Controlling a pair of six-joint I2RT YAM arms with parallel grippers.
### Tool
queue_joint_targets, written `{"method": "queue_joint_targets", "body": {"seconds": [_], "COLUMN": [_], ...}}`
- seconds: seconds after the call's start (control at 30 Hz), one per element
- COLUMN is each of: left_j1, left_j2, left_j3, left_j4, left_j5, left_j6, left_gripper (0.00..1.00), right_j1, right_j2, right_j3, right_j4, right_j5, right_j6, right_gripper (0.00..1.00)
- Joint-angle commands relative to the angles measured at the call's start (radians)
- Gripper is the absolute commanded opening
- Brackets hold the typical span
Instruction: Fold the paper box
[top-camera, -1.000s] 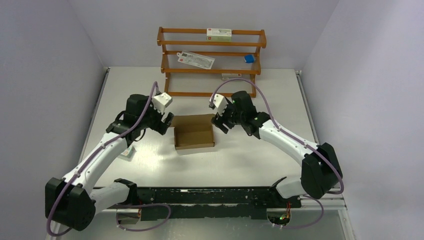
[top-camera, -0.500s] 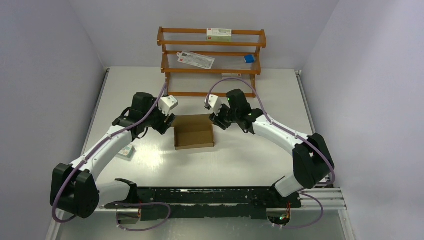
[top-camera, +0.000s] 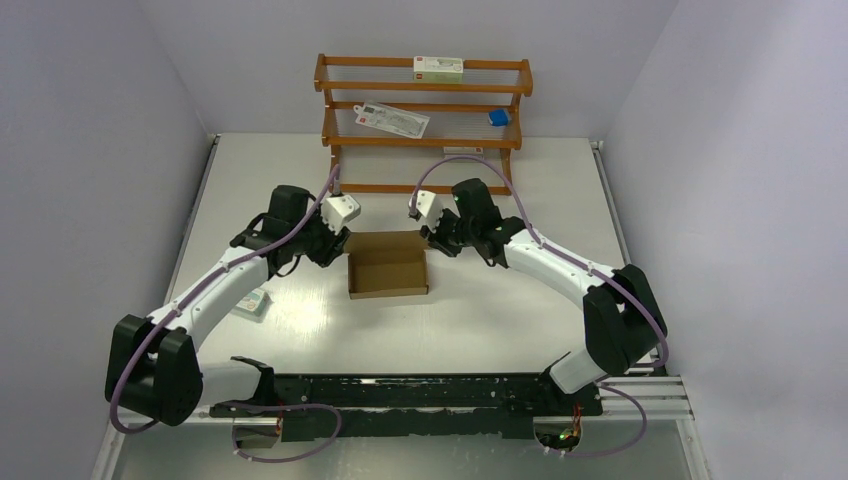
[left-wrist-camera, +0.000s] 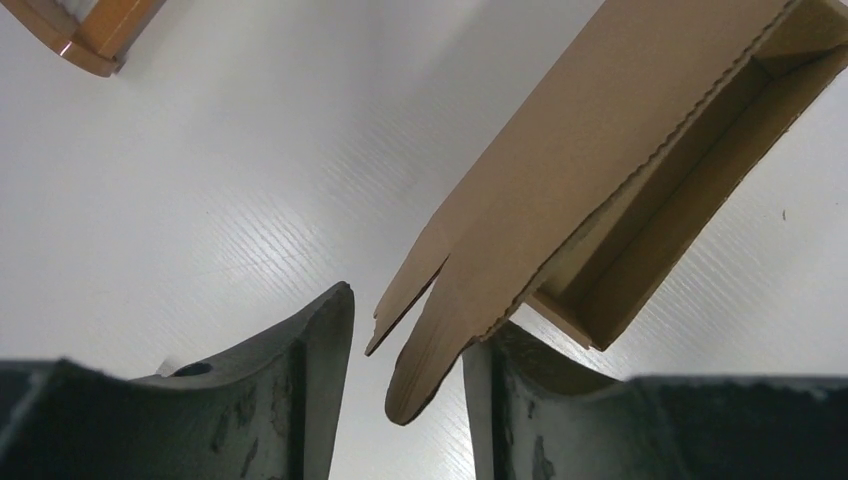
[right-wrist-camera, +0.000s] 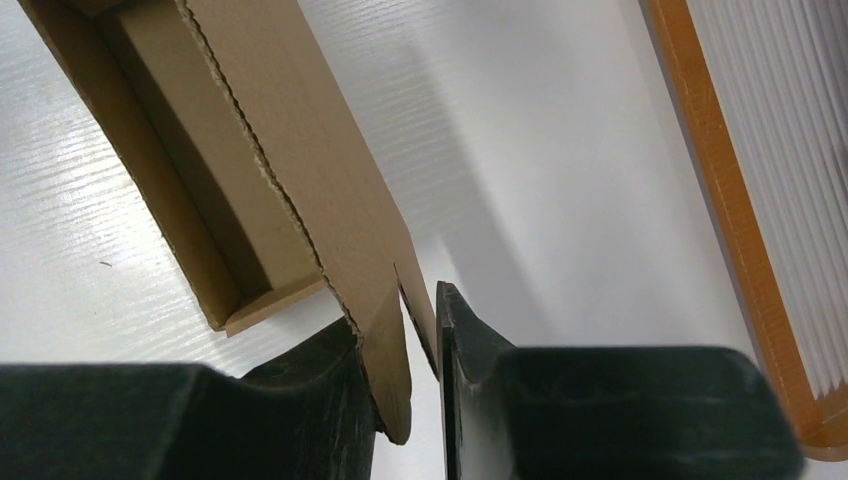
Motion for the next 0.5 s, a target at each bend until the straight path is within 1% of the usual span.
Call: {"method": "queue_joint_targets", "body": {"seconds": [0.0, 0.3, 0.47], "left_j1": [-0.005, -0.005, -0.005], "left_j2": [0.001, -0.011, -0.013], "left_j3": [0.003, -0.004, -0.003], "left_j4": [0.019, 0.028, 0.027], "left_j5": [0.043, 0.043, 0.069], "left_j6": [0.015, 0.010, 0.003], "left_gripper": [0.46, 0.28, 0.20], "right_j1": [-0.007, -0.019, -0.021], "right_j2": [-0.012, -0.019, -0.024], "right_j3": [0.011, -0.021, -0.025], "right_j4": [0.013, 0.040, 0.050], "right_j5": [-0.013, -0.008, -0.024], "right_j6": [0.002, 0.019, 0.028], "right_gripper": [0.25, 0.24, 0.14]}}
